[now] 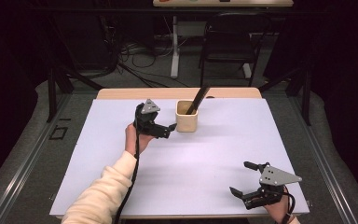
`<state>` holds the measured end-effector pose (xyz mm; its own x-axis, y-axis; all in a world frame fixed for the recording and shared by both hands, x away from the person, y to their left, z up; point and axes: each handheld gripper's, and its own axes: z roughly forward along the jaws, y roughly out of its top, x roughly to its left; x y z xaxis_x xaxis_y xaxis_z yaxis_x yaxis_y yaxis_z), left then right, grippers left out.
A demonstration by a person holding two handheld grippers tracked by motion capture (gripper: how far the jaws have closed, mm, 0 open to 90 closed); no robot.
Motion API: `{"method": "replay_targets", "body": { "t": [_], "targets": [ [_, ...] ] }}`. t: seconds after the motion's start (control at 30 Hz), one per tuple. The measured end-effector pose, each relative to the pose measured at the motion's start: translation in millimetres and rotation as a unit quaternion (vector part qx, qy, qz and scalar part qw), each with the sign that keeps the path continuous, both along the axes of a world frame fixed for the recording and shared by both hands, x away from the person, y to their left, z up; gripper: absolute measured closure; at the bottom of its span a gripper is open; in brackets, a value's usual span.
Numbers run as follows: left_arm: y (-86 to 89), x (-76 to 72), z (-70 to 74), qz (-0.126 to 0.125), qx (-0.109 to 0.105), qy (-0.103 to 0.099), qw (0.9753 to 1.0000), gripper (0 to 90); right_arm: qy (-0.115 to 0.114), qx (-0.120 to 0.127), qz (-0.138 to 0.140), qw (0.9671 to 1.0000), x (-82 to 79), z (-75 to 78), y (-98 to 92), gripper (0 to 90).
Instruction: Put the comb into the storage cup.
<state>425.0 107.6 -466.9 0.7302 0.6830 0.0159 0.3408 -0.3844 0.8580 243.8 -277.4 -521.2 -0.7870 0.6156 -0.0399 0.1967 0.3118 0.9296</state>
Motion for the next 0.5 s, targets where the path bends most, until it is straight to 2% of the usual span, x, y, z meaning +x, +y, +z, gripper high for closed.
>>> {"method": "replay_targets", "body": {
  "t": [0.5],
  "targets": [
    [18.8,-30.2,-8.9,0.009,-0.005,-0.005,0.9999,0.0,0.004,-0.002,-0.002,1.0,-0.1,-0.5,0.4,0.7]
  ]
}}
